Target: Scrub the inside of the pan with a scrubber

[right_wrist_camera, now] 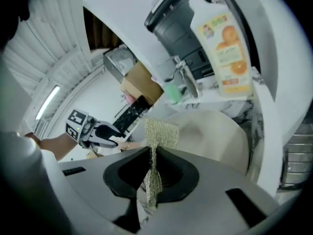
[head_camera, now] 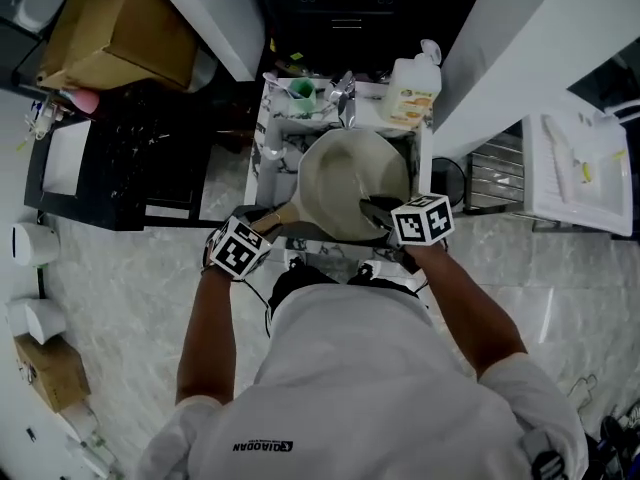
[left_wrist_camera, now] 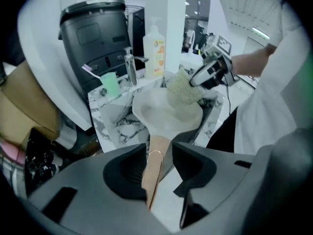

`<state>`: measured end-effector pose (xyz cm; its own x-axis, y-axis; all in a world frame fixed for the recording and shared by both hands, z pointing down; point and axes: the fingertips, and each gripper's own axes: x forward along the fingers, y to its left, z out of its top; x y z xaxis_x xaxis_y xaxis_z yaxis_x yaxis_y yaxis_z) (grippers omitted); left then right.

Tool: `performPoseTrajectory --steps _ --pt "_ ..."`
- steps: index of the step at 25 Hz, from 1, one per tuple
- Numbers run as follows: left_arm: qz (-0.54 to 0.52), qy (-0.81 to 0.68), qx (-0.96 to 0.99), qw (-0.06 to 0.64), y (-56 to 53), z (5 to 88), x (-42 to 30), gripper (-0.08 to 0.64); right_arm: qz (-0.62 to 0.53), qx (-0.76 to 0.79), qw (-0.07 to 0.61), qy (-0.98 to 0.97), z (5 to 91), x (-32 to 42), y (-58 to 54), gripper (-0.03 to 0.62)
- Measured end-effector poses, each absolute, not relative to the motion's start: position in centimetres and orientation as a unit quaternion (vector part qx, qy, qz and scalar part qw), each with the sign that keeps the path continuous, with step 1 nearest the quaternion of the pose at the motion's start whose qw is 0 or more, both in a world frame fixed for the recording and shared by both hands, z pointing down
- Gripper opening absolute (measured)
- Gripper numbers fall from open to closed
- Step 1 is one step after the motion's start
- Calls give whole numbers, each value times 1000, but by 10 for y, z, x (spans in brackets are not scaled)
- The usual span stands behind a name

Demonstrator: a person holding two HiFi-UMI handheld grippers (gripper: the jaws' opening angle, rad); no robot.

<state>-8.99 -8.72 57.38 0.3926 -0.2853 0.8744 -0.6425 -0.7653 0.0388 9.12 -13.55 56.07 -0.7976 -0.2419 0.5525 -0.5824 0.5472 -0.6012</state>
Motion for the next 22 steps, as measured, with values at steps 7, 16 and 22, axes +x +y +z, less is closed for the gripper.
performPoseTrajectory --steps 7,16,22 --pt "298 -396 847 190 -101 493 -45 15 373 277 124 -877 498 123 -111 63" --pt "221 -359 894 149 -62 423 -31 14 315 361 105 -871 440 107 -63 64" --pt "186 -328 914 150 2 406 -61 14 319 417 41 -850 427 65 -1 63"
